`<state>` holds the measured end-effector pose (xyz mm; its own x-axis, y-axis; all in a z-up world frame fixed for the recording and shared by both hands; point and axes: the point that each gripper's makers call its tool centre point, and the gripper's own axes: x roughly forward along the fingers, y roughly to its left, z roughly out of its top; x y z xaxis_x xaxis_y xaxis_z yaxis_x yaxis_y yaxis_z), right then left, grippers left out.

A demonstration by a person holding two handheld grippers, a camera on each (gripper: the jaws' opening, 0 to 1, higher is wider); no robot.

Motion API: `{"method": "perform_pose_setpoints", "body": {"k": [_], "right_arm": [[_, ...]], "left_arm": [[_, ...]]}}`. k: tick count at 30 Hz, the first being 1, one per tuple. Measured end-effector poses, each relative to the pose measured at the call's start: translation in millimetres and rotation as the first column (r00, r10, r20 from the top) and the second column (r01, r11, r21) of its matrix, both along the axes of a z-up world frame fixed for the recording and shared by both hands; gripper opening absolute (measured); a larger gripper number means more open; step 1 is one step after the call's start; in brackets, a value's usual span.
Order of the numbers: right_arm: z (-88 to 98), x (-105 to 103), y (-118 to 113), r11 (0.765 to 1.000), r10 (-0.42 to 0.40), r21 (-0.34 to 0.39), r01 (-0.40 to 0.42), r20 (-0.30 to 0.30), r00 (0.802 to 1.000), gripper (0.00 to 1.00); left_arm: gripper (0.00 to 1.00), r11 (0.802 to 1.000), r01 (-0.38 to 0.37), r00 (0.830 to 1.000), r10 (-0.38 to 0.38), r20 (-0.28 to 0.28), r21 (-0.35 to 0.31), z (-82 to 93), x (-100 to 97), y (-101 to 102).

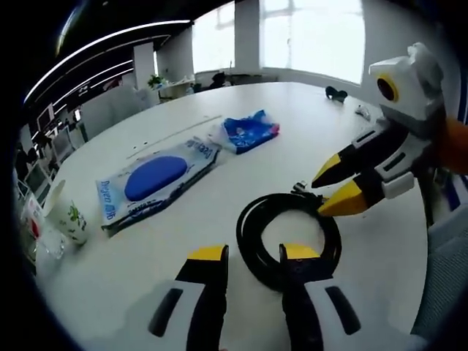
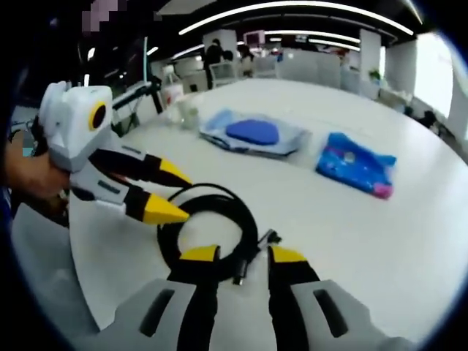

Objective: Arrange the tabletop items into an orderly group along one side of the table until the central work area is clear of visible clutter.

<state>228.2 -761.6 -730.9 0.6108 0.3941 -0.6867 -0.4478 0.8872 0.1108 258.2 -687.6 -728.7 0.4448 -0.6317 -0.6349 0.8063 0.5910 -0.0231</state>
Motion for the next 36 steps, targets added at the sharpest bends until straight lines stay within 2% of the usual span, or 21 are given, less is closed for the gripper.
{"method": "perform_pose_setpoints", "body": {"k": [13,17,19,23,25,29,30,31,32,34,36], "right_arm": [[-9.2,3.1,0.9,0.999,-0.038,-0.02,0.038,-0.047,0.998,0.22],[-12.3,5.0,2.8,0.999,-0.028,-0.038,0.026,-0.057,0.998,0.21],[-12.8,5.3,3.5,0.999,-0.017,-0.046,0.015,-0.049,0.999,0.2],[-13.3,4.9,7.5,0.997,0.011,-0.074,-0.013,-0.034,0.999,0.19],[-14.4,5.0,10.9,0.992,0.06,-0.107,-0.061,-0.017,0.998,0.17],[-15.8,4.5,15.1,0.979,0.114,-0.169,-0.114,-0.01,0.993,0.1],[-15.9,5.2,17.8,0.981,0.112,-0.161,-0.112,-0.011,0.994,0.1],[-16.3,5.2,16.8,0.978,0.114,-0.173,-0.115,-0.014,0.993,0.1],[-16.9,6.8,17.4,0.978,0.115,-0.176,-0.115,-0.01,0.993,0.09],[-16.3,6.8,16.3,0.976,0.122,-0.184,-0.121,-0.006,0.993,0.09],[-15.5,6.4,17.2,0.974,0.126,-0.189,-0.125,-0.009,0.992,0.09]], "left_arm": [[0.23,1.0,-0.002,1.0,0.002,-0.014,0.025,-9.5,0.5,-2.4],[0.2,1.0,0.013,1.0,-0.012,-0.022,0.022,-9.1,-5.3,-5.7],[0.2,0.999,0.025,1.0,-0.024,-0.013,0.032,-10.3,-7.7,-6.0],[0.22,1.0,0.016,0.999,-0.015,-0.029,0.023,-13.1,-7.6,-6.4],[0.21,0.999,0.029,1.0,-0.029,-0.007,0.041,-12.6,-5.6,-7.4],[0.18,0.997,0.06,0.998,-0.06,-0.01,0.05,-14.2,-9.1,-15.0],[0.12,0.989,0.13,0.991,-0.13,0.007,0.066,-15.1,-15.7,-20.2],[0.12,0.992,0.094,0.995,-0.096,0.022,0.078,-14.3,-13.8,-18.0],[0.12,0.993,0.091,0.995,-0.093,0.022,0.078,-14.3,-13.9,-17.8],[0.1,0.997,0.054,0.998,-0.054,-0.014,0.053,-14.5,-13.7,-15.3],[0.09,0.997,0.054,0.998,-0.053,-0.016,0.052,-13.5,-13.0,-14.0]]}}
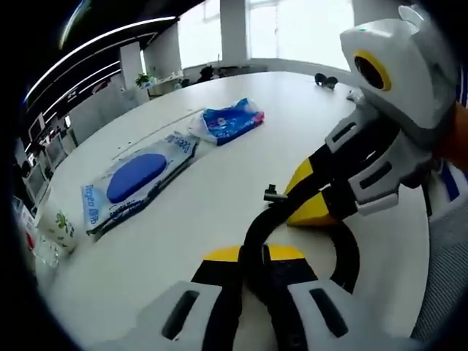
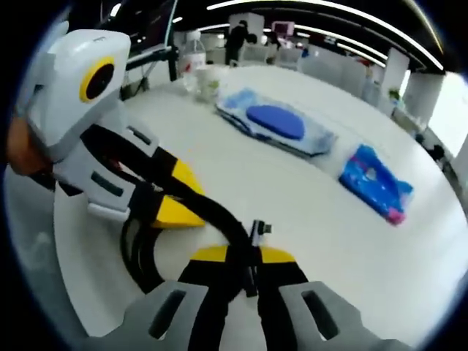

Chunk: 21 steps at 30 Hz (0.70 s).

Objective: Arrange the tabletop items into an orderly group along one side of the table until the central work area is clear of visible clutter.

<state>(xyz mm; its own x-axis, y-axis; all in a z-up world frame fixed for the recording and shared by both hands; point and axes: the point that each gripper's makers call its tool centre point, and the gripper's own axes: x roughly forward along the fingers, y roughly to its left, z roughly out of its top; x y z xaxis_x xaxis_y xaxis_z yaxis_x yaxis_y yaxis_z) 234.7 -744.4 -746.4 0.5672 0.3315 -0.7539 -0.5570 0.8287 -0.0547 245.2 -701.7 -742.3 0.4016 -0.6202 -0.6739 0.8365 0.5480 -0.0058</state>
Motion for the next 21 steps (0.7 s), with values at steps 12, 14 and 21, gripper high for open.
{"method": "perform_pose_setpoints", "body": {"k": [12,14,21], "right_arm": [[18.8,8.3,7.5,1.0,0.015,0.006,-0.015,0.032,0.999,0.08],[22.5,11.3,9.0,1.0,0.015,0.009,-0.016,0.041,0.999,0.08],[34.7,27.0,15.2,0.999,0.028,0.019,-0.03,0.074,0.997,0.08]], "left_arm": [[0.07,0.999,-0.027,1.0,0.026,-0.012,-0.023,10.5,9.1,8.3],[0.07,0.999,-0.032,0.999,0.032,-0.007,-0.028,14.0,12.7,9.8],[0.07,0.998,-0.051,0.999,0.051,0.014,-0.041,25.1,28.1,15.7]]}}
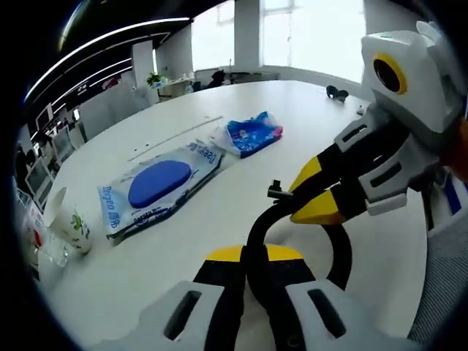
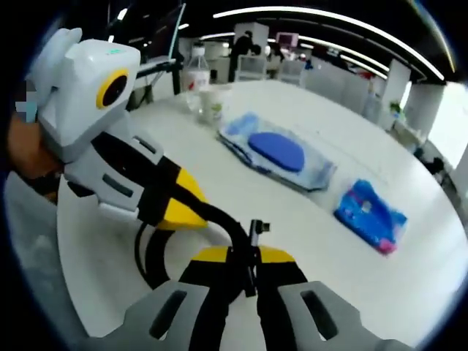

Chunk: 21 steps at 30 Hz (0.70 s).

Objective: Arrange the tabletop items into an orderly group along one side of the table until the central work area is clear of visible clutter.

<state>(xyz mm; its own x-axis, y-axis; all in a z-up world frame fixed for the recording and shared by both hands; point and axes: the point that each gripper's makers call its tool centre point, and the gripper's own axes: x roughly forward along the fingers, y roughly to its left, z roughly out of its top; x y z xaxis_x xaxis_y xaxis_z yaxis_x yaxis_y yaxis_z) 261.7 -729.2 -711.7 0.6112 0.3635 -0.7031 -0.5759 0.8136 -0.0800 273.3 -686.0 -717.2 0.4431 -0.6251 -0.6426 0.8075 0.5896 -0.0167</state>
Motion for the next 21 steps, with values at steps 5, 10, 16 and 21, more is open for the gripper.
{"method": "perform_pose_setpoints", "body": {"k": [5,10,16,21], "right_arm": [[3.9,11.1,2.0,1.0,0.01,-0.003,-0.01,0.013,1.0,0.08],[7.0,21.9,0.1,1.0,0.017,-0.008,-0.017,0.024,1.0,0.08],[3.8,30.8,-4.0,1.0,0.022,-0.013,-0.021,0.021,1.0,0.08],[-0.5,38.7,-3.9,1.0,0.022,-0.011,-0.022,0.023,0.999,0.09]], "left_arm": [[0.07,1.0,-0.007,1.0,0.007,0.015,0.002,4.4,10.6,1.9],[0.07,1.0,-0.018,1.0,0.018,0.017,-0.003,7.2,21.0,0.0],[0.07,1.0,-0.015,1.0,0.015,0.021,0.004,5.7,28.4,-4.6],[0.07,1.0,-0.013,0.999,0.011,0.045,0.027,1.0,36.8,-5.0]]}}
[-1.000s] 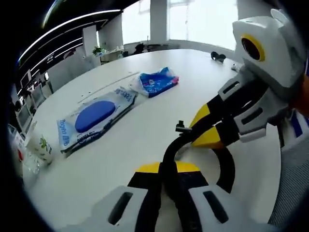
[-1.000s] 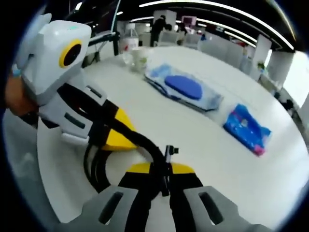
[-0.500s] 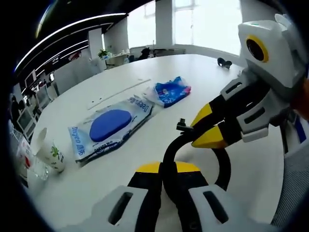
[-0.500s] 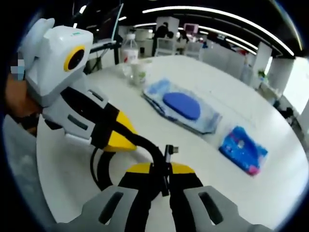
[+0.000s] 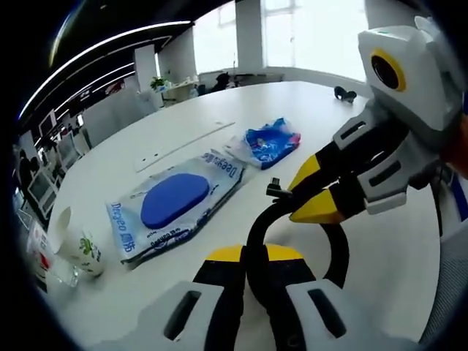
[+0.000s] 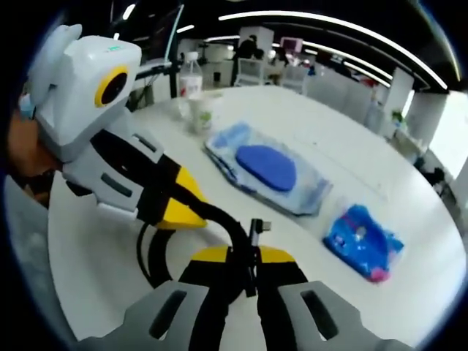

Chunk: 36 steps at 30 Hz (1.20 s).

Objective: Arrange the tabletop items into an orderly group along one side of the table until the central work area is clear of visible clutter.

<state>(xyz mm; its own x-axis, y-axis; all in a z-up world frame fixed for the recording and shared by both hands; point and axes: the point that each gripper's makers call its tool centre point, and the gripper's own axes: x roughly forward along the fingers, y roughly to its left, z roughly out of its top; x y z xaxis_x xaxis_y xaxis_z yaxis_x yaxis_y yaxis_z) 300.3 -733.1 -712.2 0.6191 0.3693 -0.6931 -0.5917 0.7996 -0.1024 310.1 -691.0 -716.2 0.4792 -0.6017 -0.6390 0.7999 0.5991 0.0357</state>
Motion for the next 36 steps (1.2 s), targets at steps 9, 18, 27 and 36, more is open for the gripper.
{"method": "perform_pose_setpoints", "body": {"k": [9,18,27,36], "right_arm": [[-15.7,7.5,1.3,0.999,-0.02,0.028,0.021,-0.033,0.999,0.09],[-27.9,11.6,3.5,0.999,-0.029,0.035,0.031,-0.065,0.997,0.09],[-33.5,14.2,3.0,0.998,-0.051,0.037,0.054,-0.08,0.995,0.1],[-32.8,13.9,4.2,0.997,-0.05,0.052,0.055,-0.09,0.995,0.11]], "left_arm": [[0.07,0.999,0.016,1.0,-0.017,0.01,0.046,-11.3,9.2,2.1],[0.08,0.998,0.02,1.0,-0.02,-0.003,0.061,-19.8,14.3,4.5],[0.08,0.996,0.021,1.0,-0.022,0.013,0.084,-22.8,15.9,3.9],[0.09,0.995,0.029,0.999,-0.032,0.02,0.097,-23.6,18.2,5.9]]}}
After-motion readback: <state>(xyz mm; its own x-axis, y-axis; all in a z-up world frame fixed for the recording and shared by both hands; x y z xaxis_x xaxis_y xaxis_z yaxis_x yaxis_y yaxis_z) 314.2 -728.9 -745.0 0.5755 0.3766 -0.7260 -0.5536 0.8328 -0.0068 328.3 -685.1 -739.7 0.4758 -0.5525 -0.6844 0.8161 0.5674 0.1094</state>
